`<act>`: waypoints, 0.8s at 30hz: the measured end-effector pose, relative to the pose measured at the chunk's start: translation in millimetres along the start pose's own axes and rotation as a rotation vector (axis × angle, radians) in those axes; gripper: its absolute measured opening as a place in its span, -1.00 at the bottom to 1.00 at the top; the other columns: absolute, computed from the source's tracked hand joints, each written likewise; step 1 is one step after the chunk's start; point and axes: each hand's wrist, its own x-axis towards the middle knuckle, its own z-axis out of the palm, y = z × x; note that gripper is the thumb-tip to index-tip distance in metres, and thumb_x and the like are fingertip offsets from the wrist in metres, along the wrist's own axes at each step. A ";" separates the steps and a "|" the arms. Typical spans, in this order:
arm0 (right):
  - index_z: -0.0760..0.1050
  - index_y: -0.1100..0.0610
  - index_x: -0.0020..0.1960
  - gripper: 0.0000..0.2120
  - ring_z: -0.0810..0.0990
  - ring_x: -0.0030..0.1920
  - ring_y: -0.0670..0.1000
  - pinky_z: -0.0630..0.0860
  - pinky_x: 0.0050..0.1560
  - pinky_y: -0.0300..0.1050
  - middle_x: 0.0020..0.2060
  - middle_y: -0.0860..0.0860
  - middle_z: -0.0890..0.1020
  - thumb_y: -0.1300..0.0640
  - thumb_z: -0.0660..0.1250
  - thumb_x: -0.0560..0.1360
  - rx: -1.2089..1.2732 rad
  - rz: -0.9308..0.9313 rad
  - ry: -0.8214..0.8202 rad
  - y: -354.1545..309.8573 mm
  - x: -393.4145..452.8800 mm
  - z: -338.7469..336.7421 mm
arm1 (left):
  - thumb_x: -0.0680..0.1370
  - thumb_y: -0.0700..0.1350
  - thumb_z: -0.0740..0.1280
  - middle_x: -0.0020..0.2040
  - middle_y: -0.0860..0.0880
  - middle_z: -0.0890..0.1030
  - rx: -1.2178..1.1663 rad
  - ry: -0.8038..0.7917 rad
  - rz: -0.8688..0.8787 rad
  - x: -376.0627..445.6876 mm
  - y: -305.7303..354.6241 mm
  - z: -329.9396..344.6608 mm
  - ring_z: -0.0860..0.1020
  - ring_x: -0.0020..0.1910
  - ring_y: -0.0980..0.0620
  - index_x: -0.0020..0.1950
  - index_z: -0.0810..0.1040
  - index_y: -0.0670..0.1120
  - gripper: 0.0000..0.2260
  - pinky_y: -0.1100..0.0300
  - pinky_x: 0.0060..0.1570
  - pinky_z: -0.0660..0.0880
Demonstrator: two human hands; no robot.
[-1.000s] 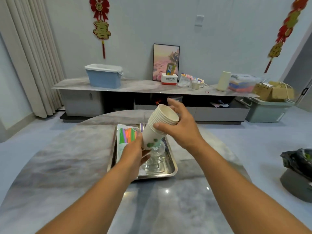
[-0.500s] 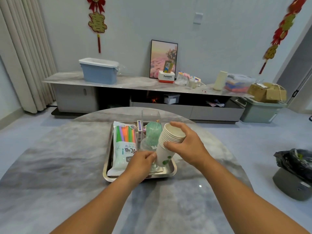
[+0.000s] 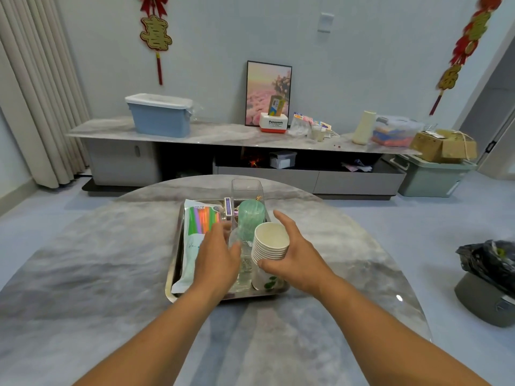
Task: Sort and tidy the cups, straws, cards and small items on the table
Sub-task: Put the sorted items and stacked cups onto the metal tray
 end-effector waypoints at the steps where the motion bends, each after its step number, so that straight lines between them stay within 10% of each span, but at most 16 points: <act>1: 0.02 -0.58 0.40 -0.02 0.58 0.00 -0.31 0.52 -0.16 -0.44 0.02 -0.47 0.54 -0.09 0.55 0.25 -0.007 0.003 -0.006 0.9 2.4 -0.3 | 0.58 -0.08 0.43 0.34 0.07 0.48 -0.032 0.000 0.019 9.8 4.2 -1.8 0.47 0.30 0.05 0.44 0.34 0.09 -0.52 0.05 0.23 0.47; 8: -0.13 -0.57 0.47 0.19 0.60 0.19 -0.21 0.55 0.21 -0.13 0.17 -0.30 0.62 -0.14 0.65 0.18 0.123 0.036 0.043 19.5 3.2 12.0 | 0.35 -0.04 0.65 0.55 -0.02 0.32 -0.087 -0.278 0.017 70.0 28.6 -1.5 0.41 0.43 -0.09 0.60 0.02 0.27 0.04 -0.08 0.32 0.49; 16: -0.14 -0.58 0.46 0.18 0.53 0.20 -0.37 0.52 0.14 -0.29 0.19 -0.53 0.50 -0.07 0.64 0.22 0.189 0.069 0.080 35.4 -0.8 28.7 | 0.39 -0.06 0.62 0.45 -0.03 0.44 -0.049 -0.169 0.073 76.2 23.9 12.9 0.47 0.34 -0.06 0.56 0.22 0.14 -0.15 -0.06 0.30 0.51; 20: -0.16 -0.57 0.46 0.15 0.52 0.13 -0.43 0.49 -0.09 -0.43 0.16 -0.56 0.48 -0.02 0.59 0.26 0.190 0.082 0.112 36.2 -0.6 26.3 | 0.38 -0.13 0.62 0.24 0.07 0.47 -0.105 -0.145 0.029 58.5 13.3 -14.9 0.55 0.03 0.19 0.51 0.31 0.07 -0.22 0.44 -0.23 0.53; 24: -0.16 -0.55 0.47 0.17 0.57 0.18 -0.28 0.54 0.03 -0.34 0.20 -0.46 0.53 -0.01 0.60 0.25 0.178 0.095 0.064 35.7 -6.0 25.3 | 0.35 -0.14 0.65 0.30 0.06 0.53 -0.224 -0.318 -0.042 27.3 -1.0 -44.4 0.58 0.20 0.09 0.44 0.40 0.04 -0.27 0.16 0.09 0.62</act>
